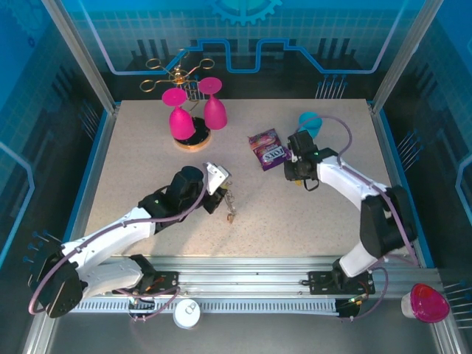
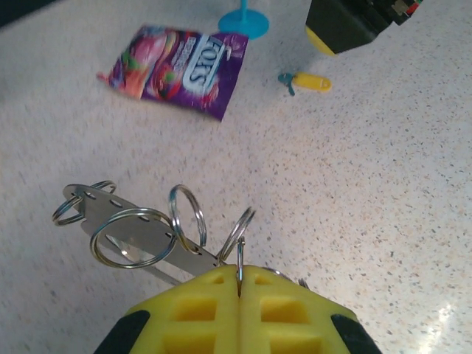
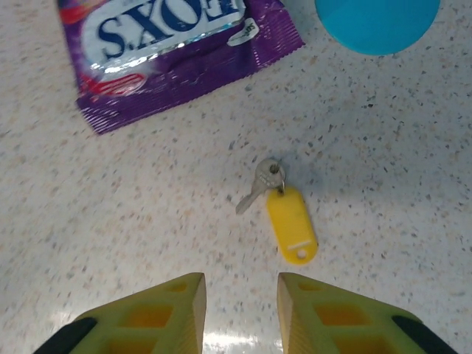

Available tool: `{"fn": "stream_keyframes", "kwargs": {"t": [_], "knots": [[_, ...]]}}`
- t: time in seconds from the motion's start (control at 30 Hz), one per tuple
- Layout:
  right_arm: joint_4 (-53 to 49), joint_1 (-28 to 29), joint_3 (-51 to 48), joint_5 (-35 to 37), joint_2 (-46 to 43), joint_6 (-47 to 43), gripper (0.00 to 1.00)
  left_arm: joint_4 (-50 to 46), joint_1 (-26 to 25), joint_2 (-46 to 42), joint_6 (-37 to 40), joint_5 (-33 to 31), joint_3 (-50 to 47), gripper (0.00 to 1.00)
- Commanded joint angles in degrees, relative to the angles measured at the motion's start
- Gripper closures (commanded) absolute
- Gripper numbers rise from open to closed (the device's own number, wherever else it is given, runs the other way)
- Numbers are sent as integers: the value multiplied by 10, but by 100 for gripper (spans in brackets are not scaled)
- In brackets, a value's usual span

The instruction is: Put the keys on the keyring

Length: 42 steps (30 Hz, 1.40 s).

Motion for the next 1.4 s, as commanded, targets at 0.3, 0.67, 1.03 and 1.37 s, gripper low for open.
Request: {"fn": "stream_keyframes", "kwargs": {"t": [0.3, 0.67, 1.03, 1.37], "knots": [[-27, -13, 79, 86, 136, -57, 75, -18, 2, -10, -70, 24, 5, 100], [-28, -24, 96, 69, 172, -78, 82, -5, 2, -9, -59, 26, -2, 100], [-38, -28, 114, 52, 192, -85, 85, -1, 2, -8, -55, 32, -2, 100], [-51, -28, 126, 40, 205, -84, 87, -10, 2, -9, -49, 34, 1, 100]]}}
